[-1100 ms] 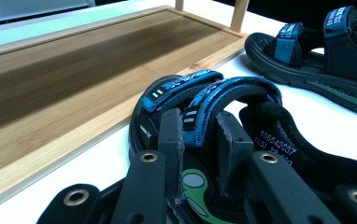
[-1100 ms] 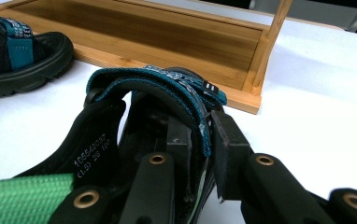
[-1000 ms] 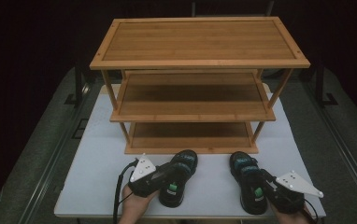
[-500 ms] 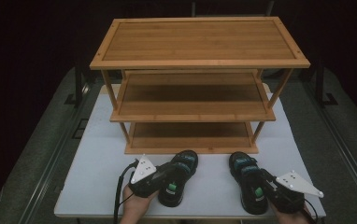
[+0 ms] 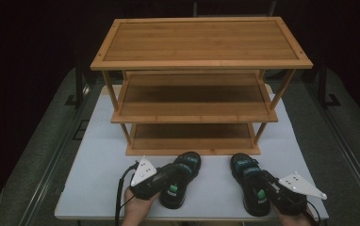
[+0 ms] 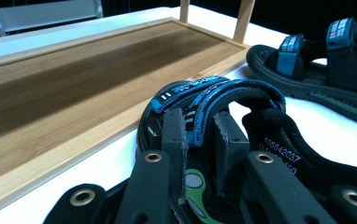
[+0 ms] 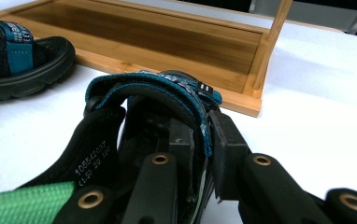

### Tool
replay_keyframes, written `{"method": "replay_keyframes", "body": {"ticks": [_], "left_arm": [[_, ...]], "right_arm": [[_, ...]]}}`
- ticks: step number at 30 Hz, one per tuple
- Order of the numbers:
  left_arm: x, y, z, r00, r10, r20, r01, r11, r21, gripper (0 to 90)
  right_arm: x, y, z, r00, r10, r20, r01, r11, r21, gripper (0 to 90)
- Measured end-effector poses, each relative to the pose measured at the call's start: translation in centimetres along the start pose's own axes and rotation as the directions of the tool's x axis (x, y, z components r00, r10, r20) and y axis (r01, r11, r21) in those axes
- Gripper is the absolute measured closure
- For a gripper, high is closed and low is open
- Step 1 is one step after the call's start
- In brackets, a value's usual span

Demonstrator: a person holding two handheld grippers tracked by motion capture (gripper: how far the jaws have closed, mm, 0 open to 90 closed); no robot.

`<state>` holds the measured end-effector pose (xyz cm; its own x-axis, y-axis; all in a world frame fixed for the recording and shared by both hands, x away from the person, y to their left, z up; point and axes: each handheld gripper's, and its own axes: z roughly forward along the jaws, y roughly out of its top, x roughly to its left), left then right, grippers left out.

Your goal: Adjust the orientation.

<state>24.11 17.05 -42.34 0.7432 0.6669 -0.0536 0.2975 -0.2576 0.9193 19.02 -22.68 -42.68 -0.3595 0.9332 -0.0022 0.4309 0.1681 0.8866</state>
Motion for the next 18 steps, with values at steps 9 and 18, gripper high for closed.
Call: {"method": "replay_keyframes", "body": {"ticks": [9, 18], "left_arm": [[0.0, 0.3, -0.6, 0.9999, -0.008, -0.008, 0.008, 0.9995, -0.029, 77.0], [0.3, 0.8, -0.5, 0.9993, -0.012, -0.034, 0.010, 0.9984, -0.056, 77.0]], "right_arm": [[0.6, 0.3, -0.2, 0.9996, -0.020, -0.022, 0.019, 1.000, -0.014, 80.5], [1.8, 1.3, 0.2, 0.9973, -0.050, -0.053, 0.049, 0.998, -0.030, 81.0]]}}
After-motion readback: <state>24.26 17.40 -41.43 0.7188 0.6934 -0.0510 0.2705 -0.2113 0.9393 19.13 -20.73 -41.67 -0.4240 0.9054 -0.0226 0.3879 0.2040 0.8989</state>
